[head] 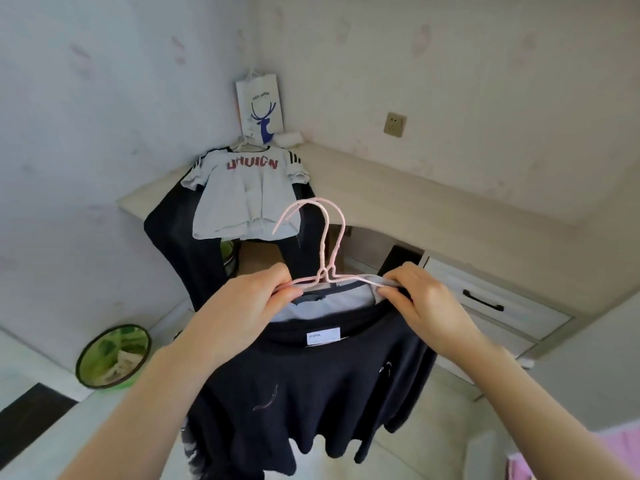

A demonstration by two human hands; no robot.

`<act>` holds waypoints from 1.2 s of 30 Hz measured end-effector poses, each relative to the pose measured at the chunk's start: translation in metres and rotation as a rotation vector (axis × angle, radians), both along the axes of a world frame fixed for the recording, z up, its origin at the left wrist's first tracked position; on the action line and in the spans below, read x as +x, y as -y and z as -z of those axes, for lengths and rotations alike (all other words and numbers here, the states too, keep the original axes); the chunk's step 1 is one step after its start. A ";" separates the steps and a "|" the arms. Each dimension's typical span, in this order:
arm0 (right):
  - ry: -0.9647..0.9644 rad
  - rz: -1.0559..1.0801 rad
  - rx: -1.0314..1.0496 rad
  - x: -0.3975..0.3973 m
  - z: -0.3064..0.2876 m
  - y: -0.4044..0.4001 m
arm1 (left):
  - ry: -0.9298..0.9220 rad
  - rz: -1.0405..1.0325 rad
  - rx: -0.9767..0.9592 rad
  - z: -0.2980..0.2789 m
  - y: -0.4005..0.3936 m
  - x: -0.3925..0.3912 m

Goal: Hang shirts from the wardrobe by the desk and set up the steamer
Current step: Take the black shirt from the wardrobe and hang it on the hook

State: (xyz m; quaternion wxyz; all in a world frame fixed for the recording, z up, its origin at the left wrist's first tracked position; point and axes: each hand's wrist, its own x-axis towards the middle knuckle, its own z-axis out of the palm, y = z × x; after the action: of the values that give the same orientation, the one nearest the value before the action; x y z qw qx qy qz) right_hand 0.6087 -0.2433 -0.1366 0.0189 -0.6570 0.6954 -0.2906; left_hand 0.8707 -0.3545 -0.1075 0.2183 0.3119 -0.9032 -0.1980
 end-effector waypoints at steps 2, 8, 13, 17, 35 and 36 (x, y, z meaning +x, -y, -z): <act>0.019 -0.020 0.007 0.010 0.002 0.028 | -0.020 -0.030 -0.086 0.006 0.022 0.010; 0.057 -0.091 0.033 0.028 0.005 0.093 | -0.156 -0.102 -0.174 0.017 0.080 0.030; 0.111 -0.123 0.143 0.026 0.012 0.144 | -0.196 -0.167 -0.167 0.022 0.131 0.047; 0.154 -0.156 0.156 0.023 0.016 0.184 | -0.226 -0.205 -0.120 0.023 0.171 0.049; 0.051 -0.072 -0.274 -0.050 -0.005 0.406 | -0.172 -0.310 0.105 -0.018 0.371 -0.014; 0.061 -0.057 -0.279 -0.058 -0.007 0.416 | -0.128 -0.331 0.108 -0.017 0.380 -0.012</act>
State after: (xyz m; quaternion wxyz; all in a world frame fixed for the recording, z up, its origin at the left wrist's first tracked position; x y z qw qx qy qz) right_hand 0.5512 -0.6592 -0.1294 -0.0430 -0.6637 0.6283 -0.4036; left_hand 0.8589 -0.7342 -0.0903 0.2880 0.4542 -0.8119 -0.2270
